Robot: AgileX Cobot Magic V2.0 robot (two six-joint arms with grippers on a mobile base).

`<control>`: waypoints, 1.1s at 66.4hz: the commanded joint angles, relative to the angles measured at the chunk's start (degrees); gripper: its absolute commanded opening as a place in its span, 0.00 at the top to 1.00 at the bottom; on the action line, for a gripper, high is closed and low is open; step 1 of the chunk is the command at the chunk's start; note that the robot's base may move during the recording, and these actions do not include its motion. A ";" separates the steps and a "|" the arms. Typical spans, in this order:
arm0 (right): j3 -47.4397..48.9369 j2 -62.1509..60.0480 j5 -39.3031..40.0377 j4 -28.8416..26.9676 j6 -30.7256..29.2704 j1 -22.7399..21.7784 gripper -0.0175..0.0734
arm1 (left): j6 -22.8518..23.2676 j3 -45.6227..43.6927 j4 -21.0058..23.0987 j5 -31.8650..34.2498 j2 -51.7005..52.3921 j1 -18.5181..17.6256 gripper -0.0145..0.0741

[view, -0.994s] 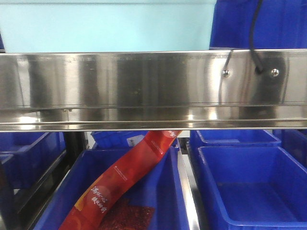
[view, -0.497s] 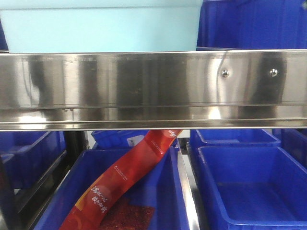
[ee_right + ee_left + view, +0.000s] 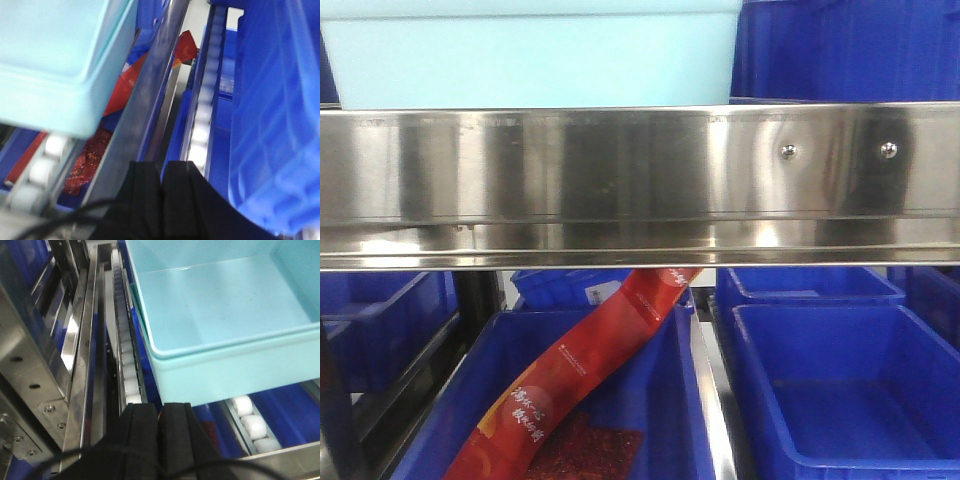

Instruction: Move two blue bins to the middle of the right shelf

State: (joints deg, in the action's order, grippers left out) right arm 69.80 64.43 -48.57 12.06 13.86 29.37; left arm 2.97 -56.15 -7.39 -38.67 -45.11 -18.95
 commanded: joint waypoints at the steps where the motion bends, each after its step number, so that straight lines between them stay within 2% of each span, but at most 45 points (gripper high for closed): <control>1: -7.03 -6.03 5.76 0.91 -0.02 -0.04 0.99 | 0.62 6.16 -0.17 6.62 5.03 -0.27 0.96; 12: -20.90 -18.46 13.44 1.30 -0.02 -0.04 0.99 | 5.02 15.70 -0.17 11.84 14.40 -0.27 0.96; 23: -33.31 -33.85 18.62 5.39 -0.02 -0.04 0.99 | 5.03 22.97 -0.17 12.73 23.64 -0.27 0.96; 35: -41.96 -50.15 19.11 6.84 -0.02 -0.04 0.99 | 5.03 27.84 -0.51 12.94 31.09 -0.27 0.96; 50: -45.30 -61.25 19.11 6.84 -0.02 -0.04 0.99 | 5.03 29.14 -0.71 13.19 33.96 -0.27 0.96; 73: -45.30 -61.81 19.11 7.07 -0.02 -0.04 0.99 | 5.03 29.14 -0.71 13.19 33.96 -0.27 0.96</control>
State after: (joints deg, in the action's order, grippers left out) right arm 24.66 2.91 -30.80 18.54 13.86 29.37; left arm 7.56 -27.00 -7.97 -26.67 -11.54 -18.95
